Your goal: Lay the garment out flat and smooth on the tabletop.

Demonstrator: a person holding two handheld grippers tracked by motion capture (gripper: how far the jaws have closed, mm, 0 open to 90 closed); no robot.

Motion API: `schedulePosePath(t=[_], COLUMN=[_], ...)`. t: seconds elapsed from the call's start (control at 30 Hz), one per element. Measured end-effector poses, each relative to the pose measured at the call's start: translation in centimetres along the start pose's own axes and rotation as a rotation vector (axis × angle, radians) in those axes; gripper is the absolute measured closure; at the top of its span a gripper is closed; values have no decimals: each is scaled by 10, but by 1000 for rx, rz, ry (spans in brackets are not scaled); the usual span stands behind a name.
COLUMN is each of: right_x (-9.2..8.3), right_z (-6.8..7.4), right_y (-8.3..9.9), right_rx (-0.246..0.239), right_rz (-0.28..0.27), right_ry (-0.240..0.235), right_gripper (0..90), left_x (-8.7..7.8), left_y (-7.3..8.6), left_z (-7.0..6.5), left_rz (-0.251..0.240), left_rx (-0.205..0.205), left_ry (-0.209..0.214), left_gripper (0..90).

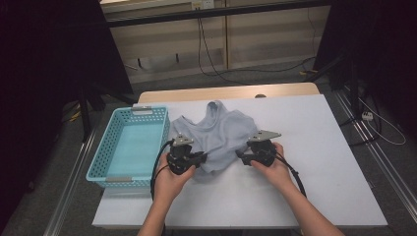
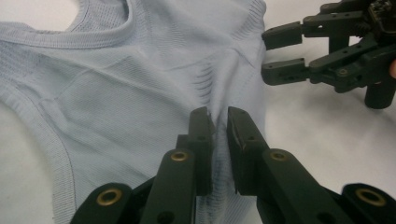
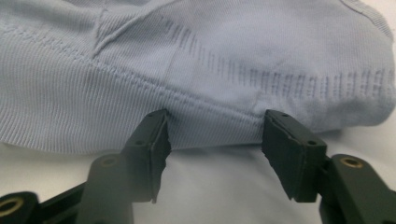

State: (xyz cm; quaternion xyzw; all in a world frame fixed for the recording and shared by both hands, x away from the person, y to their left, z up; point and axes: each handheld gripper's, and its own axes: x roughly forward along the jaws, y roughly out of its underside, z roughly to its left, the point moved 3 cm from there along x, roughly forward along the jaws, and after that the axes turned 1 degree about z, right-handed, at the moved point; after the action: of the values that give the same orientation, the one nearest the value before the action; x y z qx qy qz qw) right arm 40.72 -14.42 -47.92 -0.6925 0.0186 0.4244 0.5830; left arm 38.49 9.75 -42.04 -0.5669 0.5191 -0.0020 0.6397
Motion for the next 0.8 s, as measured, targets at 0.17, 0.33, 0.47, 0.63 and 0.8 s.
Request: schedulePosePath(t=[0.17, 0.33, 0.47, 0.63, 0.8], right_x=[9, 10, 7, 0, -19], right_z=[6, 7, 6, 4, 1], right_y=[-3, -5, -5, -8, -10], right_rx=[-52, -36, -27, 4, 23], right_rz=[34, 20, 9, -11, -38], right_ry=[-11, -44, -58, -88, -115], right_gripper=[646, 819, 876, 886, 900], left_x=[-1, 0, -2, -4, -7], left_y=[2, 2, 1, 2, 0], left_z=[0, -1, -2, 0, -1], left_rz=[0, -4, -7, -12, -15], left_rx=[-8, -7, -1, -8, -4], left_ry=[0, -1, 0, 1, 11], left_gripper=[807, 800, 800, 800, 801])
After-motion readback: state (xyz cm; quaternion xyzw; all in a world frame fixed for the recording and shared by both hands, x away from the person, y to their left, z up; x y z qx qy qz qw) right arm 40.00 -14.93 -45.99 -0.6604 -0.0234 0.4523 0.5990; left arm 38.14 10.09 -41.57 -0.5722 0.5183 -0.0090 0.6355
